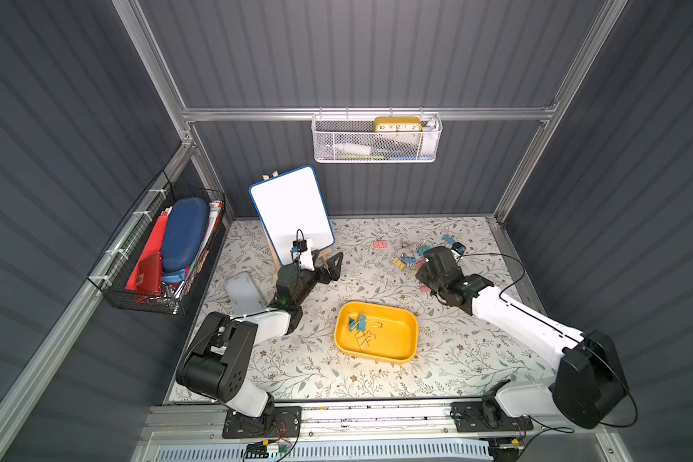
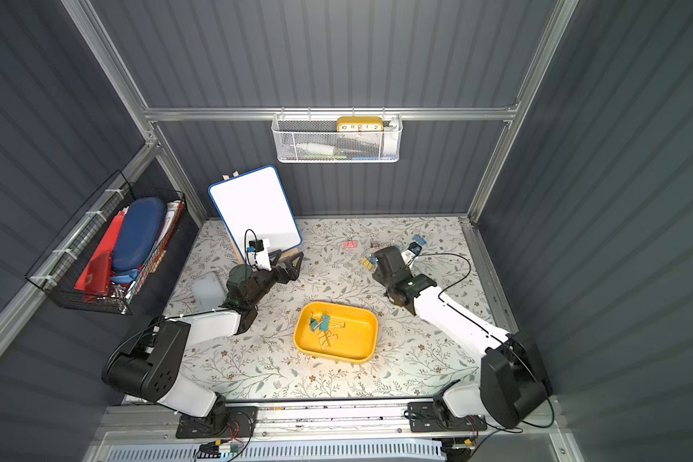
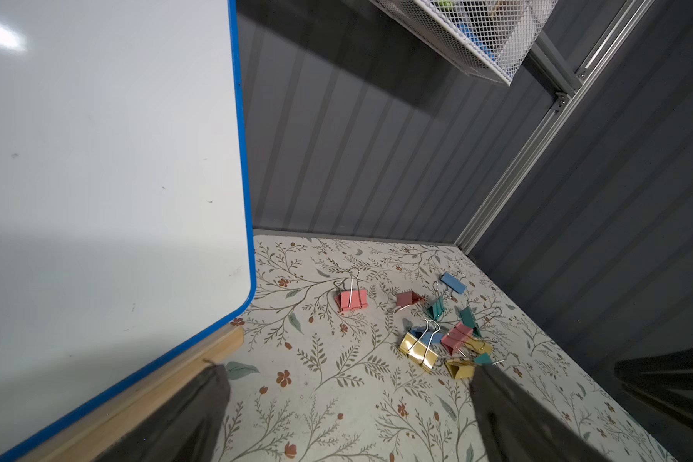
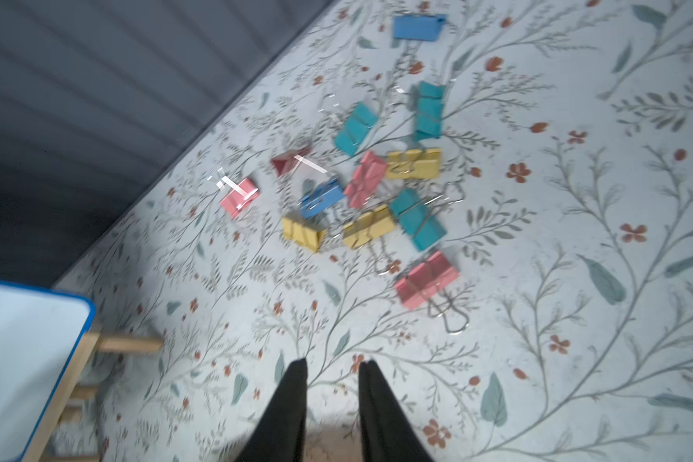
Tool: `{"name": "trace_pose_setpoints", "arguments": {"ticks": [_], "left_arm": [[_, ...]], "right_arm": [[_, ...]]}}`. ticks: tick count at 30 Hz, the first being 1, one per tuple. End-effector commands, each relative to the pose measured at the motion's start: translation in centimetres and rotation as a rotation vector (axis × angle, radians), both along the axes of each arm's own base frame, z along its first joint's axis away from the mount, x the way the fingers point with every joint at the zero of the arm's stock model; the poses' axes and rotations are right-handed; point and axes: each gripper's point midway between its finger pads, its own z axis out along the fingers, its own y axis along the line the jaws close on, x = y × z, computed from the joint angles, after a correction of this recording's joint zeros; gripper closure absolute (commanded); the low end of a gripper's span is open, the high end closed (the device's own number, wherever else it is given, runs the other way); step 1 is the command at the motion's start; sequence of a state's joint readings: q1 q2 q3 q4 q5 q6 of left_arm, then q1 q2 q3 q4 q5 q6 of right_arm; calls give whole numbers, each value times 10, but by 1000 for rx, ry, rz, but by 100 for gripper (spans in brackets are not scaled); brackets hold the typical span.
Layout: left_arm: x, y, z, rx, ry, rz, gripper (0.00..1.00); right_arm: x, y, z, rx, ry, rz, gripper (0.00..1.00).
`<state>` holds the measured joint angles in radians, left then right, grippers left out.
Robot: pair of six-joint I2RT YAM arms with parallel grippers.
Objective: Put the binder clips in the storage box
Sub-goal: Pick up the binder clip at the center of the board.
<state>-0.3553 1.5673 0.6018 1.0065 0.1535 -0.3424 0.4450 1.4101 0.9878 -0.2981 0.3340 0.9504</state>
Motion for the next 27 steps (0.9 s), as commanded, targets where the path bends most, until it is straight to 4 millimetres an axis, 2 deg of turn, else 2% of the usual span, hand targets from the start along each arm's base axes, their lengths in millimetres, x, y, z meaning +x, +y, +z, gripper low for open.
{"name": "trace_pose_setpoints", "arguments": {"ticks": [1, 3, 5, 8, 13, 15, 19, 21, 25, 27], "left_arm": [[1, -1, 11, 14, -35, -6, 1], [-1, -3, 11, 29, -46, -20, 1], [-3, -7, 12, 62, -66, -47, 1], [-6, -14, 13, 88, -89, -95, 1], [-22, -35, 15, 110, -146, -232, 1], [-30, -49, 14, 136, -179, -281, 1], [-34, -71, 9, 184, -190, -313, 1], [-34, -76, 5, 194, -183, -318, 1], [-34, -78, 4, 197, -184, -319, 1], [-34, -78, 4, 197, -182, -315, 1]], "right_arm": [[8, -4, -31, 122, 129, 12, 60], [20, -18, -42, 122, 138, -35, 47], [29, -23, -55, 168, 173, -45, 40], [32, -27, -76, 229, 229, -80, 37], [27, -28, -99, 272, 245, -119, 37], [24, -30, -104, 272, 254, -132, 40], [15, -36, -112, 278, 275, -170, 57], [10, -37, -115, 287, 283, -188, 64], [3, -40, -116, 283, 281, -200, 68], [3, -40, -114, 286, 275, -194, 73]]}}
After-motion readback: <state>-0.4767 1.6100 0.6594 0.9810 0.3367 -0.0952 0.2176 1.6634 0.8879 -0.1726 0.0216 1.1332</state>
